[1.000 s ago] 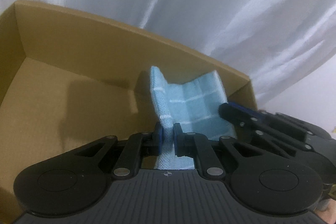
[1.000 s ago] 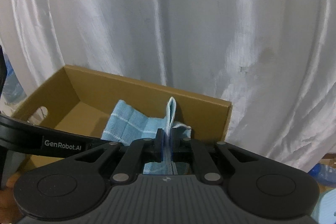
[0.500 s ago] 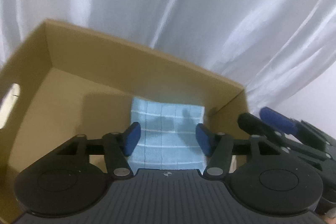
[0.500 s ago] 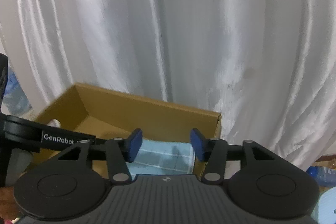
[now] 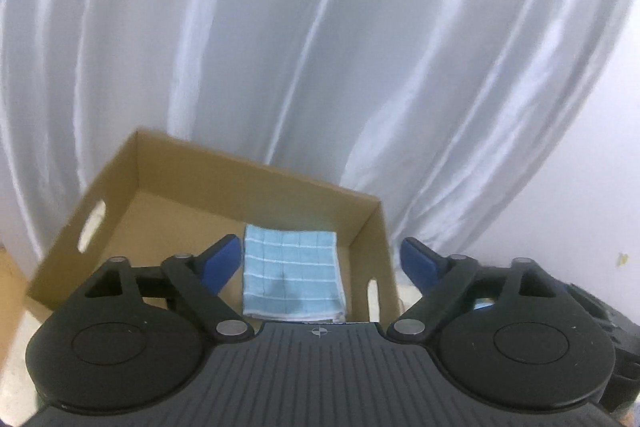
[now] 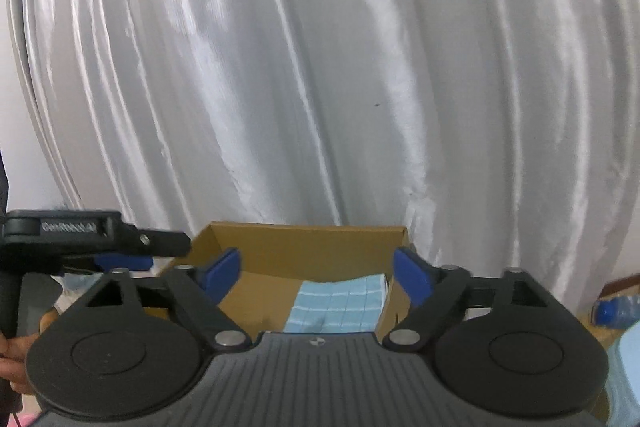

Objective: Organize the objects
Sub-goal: 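Open the left gripper to drop the towel into the box, then withdraw the left gripper and move the right gripper toward the white box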

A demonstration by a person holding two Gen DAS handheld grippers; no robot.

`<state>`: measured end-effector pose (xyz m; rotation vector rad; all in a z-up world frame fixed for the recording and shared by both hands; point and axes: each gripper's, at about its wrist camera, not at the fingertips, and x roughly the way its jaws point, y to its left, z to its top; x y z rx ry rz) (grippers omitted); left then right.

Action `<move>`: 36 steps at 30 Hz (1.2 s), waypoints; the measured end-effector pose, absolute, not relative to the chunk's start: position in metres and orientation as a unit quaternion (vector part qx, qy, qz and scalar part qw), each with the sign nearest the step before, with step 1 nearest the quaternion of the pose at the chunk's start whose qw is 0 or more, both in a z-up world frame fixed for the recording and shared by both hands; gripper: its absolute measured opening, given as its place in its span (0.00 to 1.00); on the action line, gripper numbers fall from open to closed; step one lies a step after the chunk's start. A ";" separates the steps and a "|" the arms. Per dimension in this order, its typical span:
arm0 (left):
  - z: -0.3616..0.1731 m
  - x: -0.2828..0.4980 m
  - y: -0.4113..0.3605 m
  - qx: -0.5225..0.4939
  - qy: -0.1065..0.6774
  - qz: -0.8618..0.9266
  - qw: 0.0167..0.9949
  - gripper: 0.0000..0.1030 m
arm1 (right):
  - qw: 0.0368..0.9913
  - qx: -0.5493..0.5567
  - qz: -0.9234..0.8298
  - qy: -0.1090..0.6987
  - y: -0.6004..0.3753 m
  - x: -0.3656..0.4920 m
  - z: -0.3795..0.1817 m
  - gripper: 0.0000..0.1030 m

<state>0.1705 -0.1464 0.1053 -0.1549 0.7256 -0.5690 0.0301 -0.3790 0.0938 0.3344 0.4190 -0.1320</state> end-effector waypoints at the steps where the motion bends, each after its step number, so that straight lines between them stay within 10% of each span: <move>1: 0.109 0.161 -0.144 -0.068 0.340 -0.274 0.897 0.92 | 0.963 0.167 -0.069 0.201 -0.376 0.019 0.095 0.96; 36: 0.080 0.002 0.052 -0.136 0.312 -0.106 0.934 1.00 | 0.966 0.103 0.102 0.212 -0.195 0.001 0.116 1.00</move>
